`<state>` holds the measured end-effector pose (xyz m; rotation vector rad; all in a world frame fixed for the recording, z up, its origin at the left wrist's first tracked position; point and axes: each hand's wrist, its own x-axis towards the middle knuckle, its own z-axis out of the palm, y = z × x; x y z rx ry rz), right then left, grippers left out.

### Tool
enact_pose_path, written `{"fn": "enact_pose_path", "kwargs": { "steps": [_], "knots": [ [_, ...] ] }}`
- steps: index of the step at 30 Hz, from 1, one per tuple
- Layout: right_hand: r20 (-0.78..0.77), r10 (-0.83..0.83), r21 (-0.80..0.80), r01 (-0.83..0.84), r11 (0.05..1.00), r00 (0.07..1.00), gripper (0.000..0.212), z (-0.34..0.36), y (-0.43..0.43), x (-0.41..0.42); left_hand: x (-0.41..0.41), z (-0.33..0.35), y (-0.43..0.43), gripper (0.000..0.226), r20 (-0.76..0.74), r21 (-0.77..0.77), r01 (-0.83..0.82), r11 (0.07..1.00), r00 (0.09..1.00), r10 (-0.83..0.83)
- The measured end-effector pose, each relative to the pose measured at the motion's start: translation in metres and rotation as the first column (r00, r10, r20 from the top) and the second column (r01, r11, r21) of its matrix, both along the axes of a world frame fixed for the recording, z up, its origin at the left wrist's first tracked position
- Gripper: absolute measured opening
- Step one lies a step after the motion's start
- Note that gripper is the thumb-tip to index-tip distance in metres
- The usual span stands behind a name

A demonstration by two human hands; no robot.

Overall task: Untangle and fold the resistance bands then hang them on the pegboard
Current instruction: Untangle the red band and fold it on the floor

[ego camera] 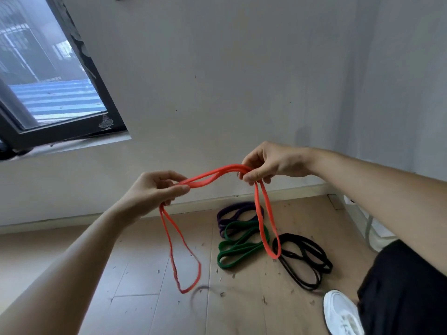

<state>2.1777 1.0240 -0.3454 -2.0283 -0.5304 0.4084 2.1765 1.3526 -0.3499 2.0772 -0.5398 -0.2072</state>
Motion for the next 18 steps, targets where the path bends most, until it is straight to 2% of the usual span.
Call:
{"fn": "enact_pose_path", "kwargs": {
  "steps": [2, 6, 9, 11, 13, 16, 18],
  "knots": [
    [0.037, -0.006, 0.025, 0.006, 1.0, 0.999, 0.017, 0.002, 0.003, -0.001, -0.002, -0.003, -0.01, 0.031, -0.014, 0.069, 0.058, 0.996, 0.998, -0.057],
    [0.116, -0.049, 0.074, 0.041, 0.996, 0.992, 0.019, 0.007, 0.013, -0.004, -0.002, -0.005, -0.03, 0.028, -0.003, 0.062, 0.092, 0.994, 0.996, -0.092],
    [0.201, -0.08, 0.12, 0.056, 0.991, 0.976, 0.019, 0.015, 0.02, -0.006, -0.002, -0.009, -0.038, 0.016, 0.014, 0.061, 0.087, 0.994, 0.996, -0.088],
    [0.254, -0.11, 0.144, 0.075, 0.987, 0.961, 0.019, 0.021, 0.023, -0.008, -0.003, -0.009, -0.043, 0.016, -0.005, -0.005, 0.053, 0.999, 0.999, -0.053],
    [0.277, -0.138, 0.146, 0.1, 0.984, 0.951, 0.02, 0.023, 0.023, -0.009, -0.006, -0.003, -0.046, 0.026, -0.049, -0.138, 0.007, 0.99, 0.999, -0.014],
    [0.248, -0.132, 0.11, 0.107, 0.988, 0.96, 0.019, 0.02, 0.022, -0.01, -0.009, 0.009, -0.052, 0.039, -0.084, -0.329, -0.042, 0.943, 0.996, 0.015],
    [0.225, -0.108, 0.108, 0.085, 0.991, 0.968, 0.018, 0.016, 0.025, -0.01, -0.011, 0.014, -0.057, 0.04, -0.065, -0.374, -0.058, 0.926, 0.997, 0.036]
  ]
}}
